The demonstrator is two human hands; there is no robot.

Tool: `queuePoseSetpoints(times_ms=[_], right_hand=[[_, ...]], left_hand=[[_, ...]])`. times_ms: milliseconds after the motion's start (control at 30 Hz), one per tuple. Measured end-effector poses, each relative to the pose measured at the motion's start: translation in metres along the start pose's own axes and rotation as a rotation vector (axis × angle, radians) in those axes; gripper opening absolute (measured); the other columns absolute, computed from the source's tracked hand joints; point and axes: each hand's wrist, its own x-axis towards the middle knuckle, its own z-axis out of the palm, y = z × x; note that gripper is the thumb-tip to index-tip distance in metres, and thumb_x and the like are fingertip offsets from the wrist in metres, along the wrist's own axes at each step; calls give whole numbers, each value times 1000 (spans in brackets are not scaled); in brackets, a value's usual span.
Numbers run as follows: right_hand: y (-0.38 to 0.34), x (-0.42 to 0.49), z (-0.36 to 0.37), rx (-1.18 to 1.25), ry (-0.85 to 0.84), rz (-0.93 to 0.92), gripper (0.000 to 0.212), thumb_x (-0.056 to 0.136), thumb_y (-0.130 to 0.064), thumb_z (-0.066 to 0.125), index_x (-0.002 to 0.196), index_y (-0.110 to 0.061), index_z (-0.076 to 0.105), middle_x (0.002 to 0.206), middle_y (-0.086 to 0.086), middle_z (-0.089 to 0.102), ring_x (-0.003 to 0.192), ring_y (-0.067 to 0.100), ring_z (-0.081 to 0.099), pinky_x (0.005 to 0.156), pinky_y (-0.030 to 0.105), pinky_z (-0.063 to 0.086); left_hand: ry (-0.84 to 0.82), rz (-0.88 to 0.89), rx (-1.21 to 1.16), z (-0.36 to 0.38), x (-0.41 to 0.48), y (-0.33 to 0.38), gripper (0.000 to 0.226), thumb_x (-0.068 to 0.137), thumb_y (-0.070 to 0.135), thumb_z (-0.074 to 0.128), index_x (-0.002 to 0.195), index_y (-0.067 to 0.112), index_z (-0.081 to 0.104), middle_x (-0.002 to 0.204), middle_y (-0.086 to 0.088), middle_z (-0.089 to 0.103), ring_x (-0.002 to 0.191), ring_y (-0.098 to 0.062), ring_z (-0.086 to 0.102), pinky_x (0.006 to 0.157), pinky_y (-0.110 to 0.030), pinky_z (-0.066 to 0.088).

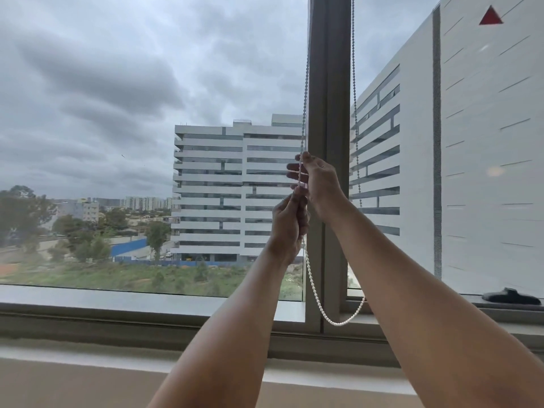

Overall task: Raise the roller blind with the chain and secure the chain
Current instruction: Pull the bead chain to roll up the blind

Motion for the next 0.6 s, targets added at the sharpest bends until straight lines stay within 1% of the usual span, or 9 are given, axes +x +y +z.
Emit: queuePoseSetpoints(times_ms=[33,67,100,167,233,300,367,433,600], right_hand=[[-6,2,2,12,-1,-10,25,98,-23,38,106,-6,54,82,0,60,74,13,59,66,26,47],[-11,4,5,32,5,-23,24,98,-21,38,109,-6,53,82,0,60,73,12,59,65,25,48],[-16,7,7,53,19,-39,21,98,-19,38,107,-7,52,81,1,59,72,12,58,64,25,48],[-24,11,10,68,69,-63,16,97,-17,40,102,-8,52,79,1,59,70,11,58,63,23,49],[-28,14,11,49,131,-71,15,97,-15,41,97,-9,55,75,1,59,65,9,56,57,20,48],[-29,14,10,3,160,-76,21,96,-13,42,85,-10,59,68,1,57,56,7,50,47,16,41],[-28,14,9,-39,165,-93,28,96,-11,43,73,-14,60,62,0,54,49,7,42,41,16,34],[-26,13,10,-84,175,-119,30,95,-11,45,69,-17,60,60,-1,52,47,6,38,42,18,31],[-21,9,10,-182,203,-170,27,94,-13,46,73,-19,62,60,-5,51,51,6,38,48,20,31]], left_hand=[[-4,-8,-8,0,-2,-3,40,98,25,36,59,19,44,36,11,34,30,0,23,29,-13,17],[-9,-16,-8,0,-5,-6,39,98,25,36,60,19,42,36,11,35,30,0,23,29,-13,17],[-16,-24,-5,0,-7,-9,39,98,25,36,60,19,42,36,12,35,30,1,23,29,-13,16],[-22,-38,-2,0,-11,-13,40,98,26,36,60,19,42,36,12,36,31,1,24,29,-14,14],[-20,-45,-4,1,-14,-15,39,98,26,37,60,18,41,36,12,35,31,1,24,29,-13,15],[-15,-47,2,1,-15,-14,38,98,25,37,61,17,40,36,12,35,31,1,24,29,-13,15],[-14,-51,8,1,-17,-14,38,98,25,37,61,17,40,36,12,35,31,1,24,30,-12,15],[-20,-52,12,0,-18,-14,38,98,25,36,62,17,40,37,12,34,32,0,24,31,-13,14],[-71,-84,-12,-3,-19,-19,38,98,26,35,62,17,42,41,12,32,35,-1,22,34,-14,15]])
